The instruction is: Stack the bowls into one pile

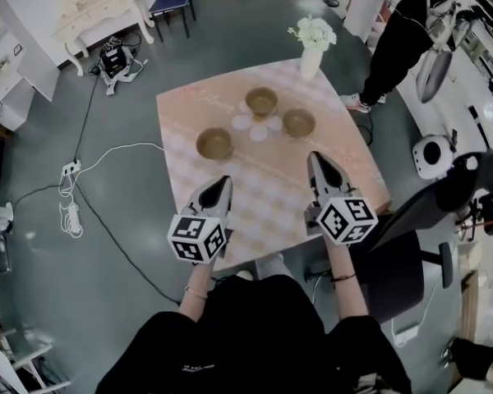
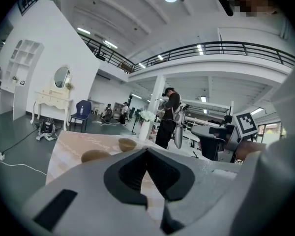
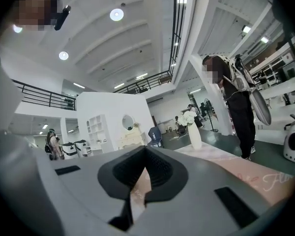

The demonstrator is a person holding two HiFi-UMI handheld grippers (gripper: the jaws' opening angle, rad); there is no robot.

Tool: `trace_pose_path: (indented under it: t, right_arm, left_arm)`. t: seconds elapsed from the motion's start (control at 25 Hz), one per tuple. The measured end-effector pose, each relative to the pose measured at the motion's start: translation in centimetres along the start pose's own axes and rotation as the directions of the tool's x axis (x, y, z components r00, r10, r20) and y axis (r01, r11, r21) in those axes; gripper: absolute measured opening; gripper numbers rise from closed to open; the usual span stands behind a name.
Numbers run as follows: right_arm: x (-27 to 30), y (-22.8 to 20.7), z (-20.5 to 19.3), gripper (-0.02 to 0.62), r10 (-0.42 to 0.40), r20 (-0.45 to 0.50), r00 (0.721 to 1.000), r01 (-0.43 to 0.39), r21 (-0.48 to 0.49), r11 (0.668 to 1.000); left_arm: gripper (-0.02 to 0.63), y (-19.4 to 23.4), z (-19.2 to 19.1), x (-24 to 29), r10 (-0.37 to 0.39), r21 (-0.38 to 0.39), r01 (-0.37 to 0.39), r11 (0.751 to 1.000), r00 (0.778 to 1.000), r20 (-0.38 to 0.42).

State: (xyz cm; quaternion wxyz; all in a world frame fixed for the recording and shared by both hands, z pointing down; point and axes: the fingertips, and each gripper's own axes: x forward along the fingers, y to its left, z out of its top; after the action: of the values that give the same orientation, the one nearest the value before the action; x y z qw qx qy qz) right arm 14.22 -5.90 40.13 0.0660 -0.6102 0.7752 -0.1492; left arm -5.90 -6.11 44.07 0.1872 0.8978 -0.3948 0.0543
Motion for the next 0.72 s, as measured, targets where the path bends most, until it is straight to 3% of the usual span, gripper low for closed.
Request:
trace_pose_path:
  t: [0.28,0.72]
  right_arm:
    - [5.1,-3.4,-0.5,-0.008,0.031,-0.072,0.997,-0.031,0.004,1.0]
    - [13.0,-7.8,-1.8,-0.008,0.1,-0.163,0.982,-0.099,0.015,0.995]
  left_arm:
    - [-0.003,0.1,-1.0,5.3,0.014,-0.031,-0.016,0.999,0.999,-0.048]
    - [-0.003,2.0,-2.2,12.2,0.104,-0.046,-0.109,0.993,0.99,-0.097]
